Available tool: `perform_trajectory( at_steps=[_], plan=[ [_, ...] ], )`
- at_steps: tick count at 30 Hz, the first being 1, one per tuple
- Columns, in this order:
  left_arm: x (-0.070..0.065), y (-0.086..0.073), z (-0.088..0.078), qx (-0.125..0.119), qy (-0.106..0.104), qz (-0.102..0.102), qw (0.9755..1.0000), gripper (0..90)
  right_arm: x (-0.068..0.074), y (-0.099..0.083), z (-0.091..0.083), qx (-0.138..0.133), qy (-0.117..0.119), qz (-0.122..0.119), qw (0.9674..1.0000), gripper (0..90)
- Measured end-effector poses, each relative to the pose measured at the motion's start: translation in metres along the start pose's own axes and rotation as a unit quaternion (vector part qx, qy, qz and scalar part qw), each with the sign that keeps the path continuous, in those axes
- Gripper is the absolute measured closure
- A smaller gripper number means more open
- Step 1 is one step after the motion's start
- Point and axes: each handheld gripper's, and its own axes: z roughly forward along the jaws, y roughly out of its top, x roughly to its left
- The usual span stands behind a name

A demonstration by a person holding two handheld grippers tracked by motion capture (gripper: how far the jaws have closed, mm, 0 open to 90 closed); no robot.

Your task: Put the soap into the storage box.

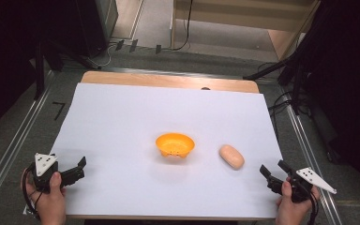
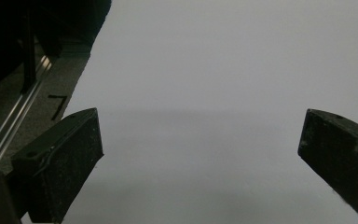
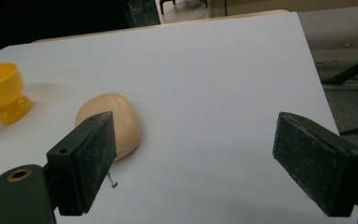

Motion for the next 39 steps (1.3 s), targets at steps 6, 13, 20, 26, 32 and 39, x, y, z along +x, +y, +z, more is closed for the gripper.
perform_trajectory(
  at_steps=[6,13,20,26,32,39],
  plan=[
    [-0.001,0.0,-0.001,-0.001,0.002,0.004,1.0,0.1,0.001,0.003,0.003,0.022,0.007,-0.009,0.9997,14.5],
    [-0.002,0.0,-0.001,-0.001,0.004,0.01,0.9999,0.1,0.004,0.019,0.018,0.134,0.006,-0.052,0.9896,17.9],
    [-0.002,0.0,-0.001,-0.001,0.003,0.009,1.0,0.1,0.02,0.041,0.04,0.282,-0.007,-0.13,0.9505,17.2],
    [-0.001,0.0,0.0,0.002,0.001,0.008,1.0,0.1,0.031,0.054,0.056,0.369,-0.005,-0.161,0.9153,17.0],
    [-0.001,0.0,0.0,0.001,0.001,0.007,1.0,0.1,0.043,0.068,0.074,0.428,-0.007,-0.185,0.8844,16.6],
    [-0.002,0.0,0.001,0.002,0.001,0.011,0.9999,0.1,0.056,0.079,0.089,0.469,-0.006,-0.197,0.861,16.7]
  ],
)
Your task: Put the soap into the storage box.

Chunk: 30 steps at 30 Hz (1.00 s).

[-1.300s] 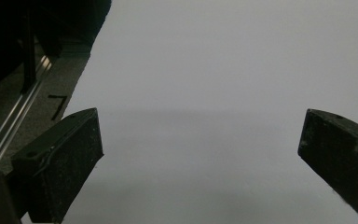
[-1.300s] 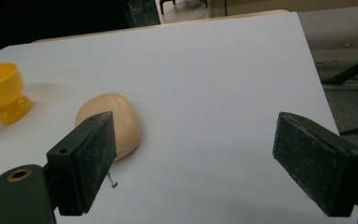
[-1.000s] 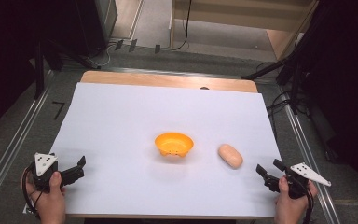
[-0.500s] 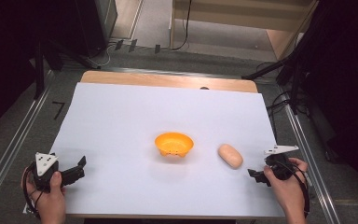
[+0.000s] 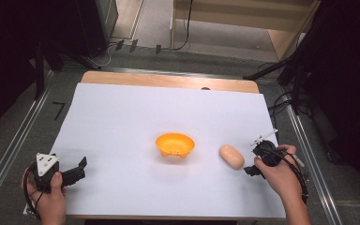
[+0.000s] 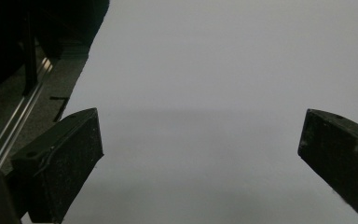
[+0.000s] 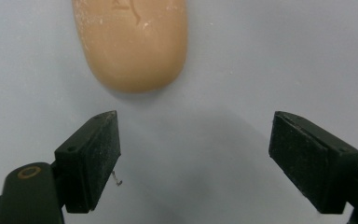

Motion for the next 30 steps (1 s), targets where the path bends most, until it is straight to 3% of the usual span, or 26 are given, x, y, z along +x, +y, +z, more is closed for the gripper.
perform_trajectory(
  at_steps=[6,18,30],
  plan=[
    [0.0,0.0,0.0,0.0,-0.002,-0.003,1.0,0.1,0.008,0.019,0.002,0.031,0.002,-0.019,0.9993,17.0],
    [0.001,0.0,0.0,0.002,-0.004,-0.002,1.0,0.1,0.019,0.051,0.003,0.039,0.011,-0.054,0.9977,20.2],
    [0.001,0.0,0.0,0.002,-0.005,0.0,1.0,0.1,0.026,0.069,0.011,0.052,0.019,-0.063,0.9965,23.4]
  ],
)
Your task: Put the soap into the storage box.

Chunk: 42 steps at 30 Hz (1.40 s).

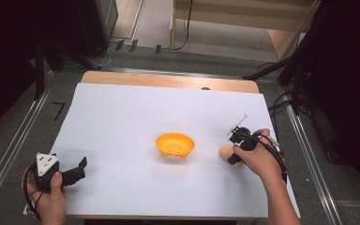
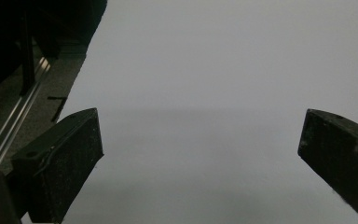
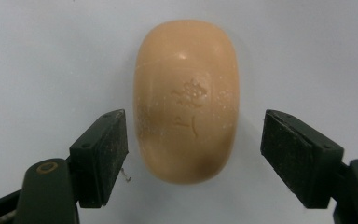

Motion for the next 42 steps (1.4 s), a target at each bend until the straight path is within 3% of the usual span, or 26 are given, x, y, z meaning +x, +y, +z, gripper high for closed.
perform_trajectory(
  at_steps=[13,16,28,42],
  plan=[
    [0.0,0.0,0.0,0.001,0.0,0.0,1.0,0.1,0.0,0.012,0.015,0.024,0.007,-0.006,0.9997,27.1],
    [0.0,0.0,0.0,0.001,0.0,0.001,1.0,0.1,0.002,0.014,0.018,0.027,0.008,-0.005,0.9996,31.4],
    [-0.001,0.0,0.0,0.001,0.0,0.001,1.0,0.1,0.002,0.016,0.026,0.036,0.006,-0.005,0.9993,32.1],
    [0.0,0.0,0.0,0.003,-0.001,0.0,1.0,0.1,-0.001,0.018,0.019,0.025,-0.003,-0.014,0.9996,32.5]
  ],
)
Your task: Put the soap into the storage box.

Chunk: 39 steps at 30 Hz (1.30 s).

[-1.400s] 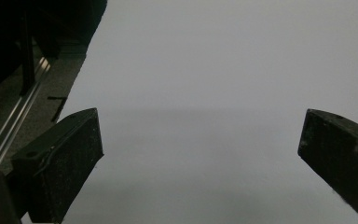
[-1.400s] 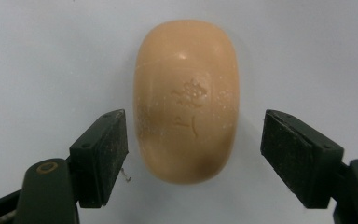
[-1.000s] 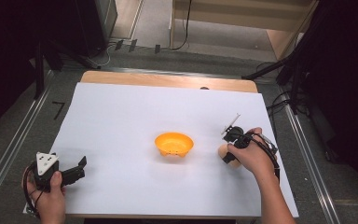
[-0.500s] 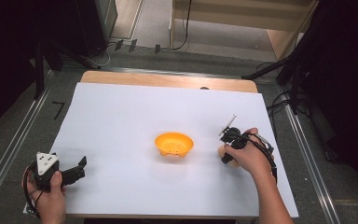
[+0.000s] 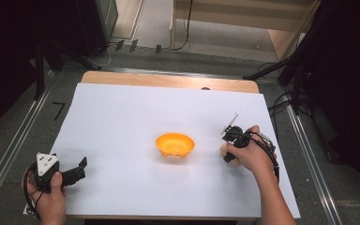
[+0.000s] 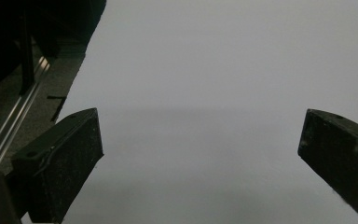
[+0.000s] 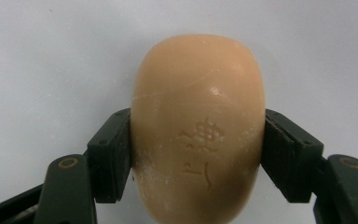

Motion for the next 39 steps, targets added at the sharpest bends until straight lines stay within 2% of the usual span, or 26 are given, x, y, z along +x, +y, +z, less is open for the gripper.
perform_trajectory(
  at_steps=[11,18,31,39],
  plan=[
    [0.0,0.0,0.0,0.0,0.0,0.0,1.0,0.1,0.006,0.012,-0.028,-0.022,-0.004,-0.039,0.999,32.5],
    [0.0,0.0,0.0,0.001,0.0,0.0,1.0,0.1,0.013,0.021,-0.039,-0.029,-0.003,-0.063,0.9976,32.5],
    [0.0,0.0,0.0,0.001,-0.002,-0.001,1.0,0.1,0.032,0.041,-0.059,-0.039,-0.001,-0.117,0.9924,32.5],
    [0.0,0.0,0.0,0.001,-0.001,-0.002,1.0,0.1,0.044,0.052,-0.065,-0.041,-0.001,-0.137,0.9897,32.5]
  ],
)
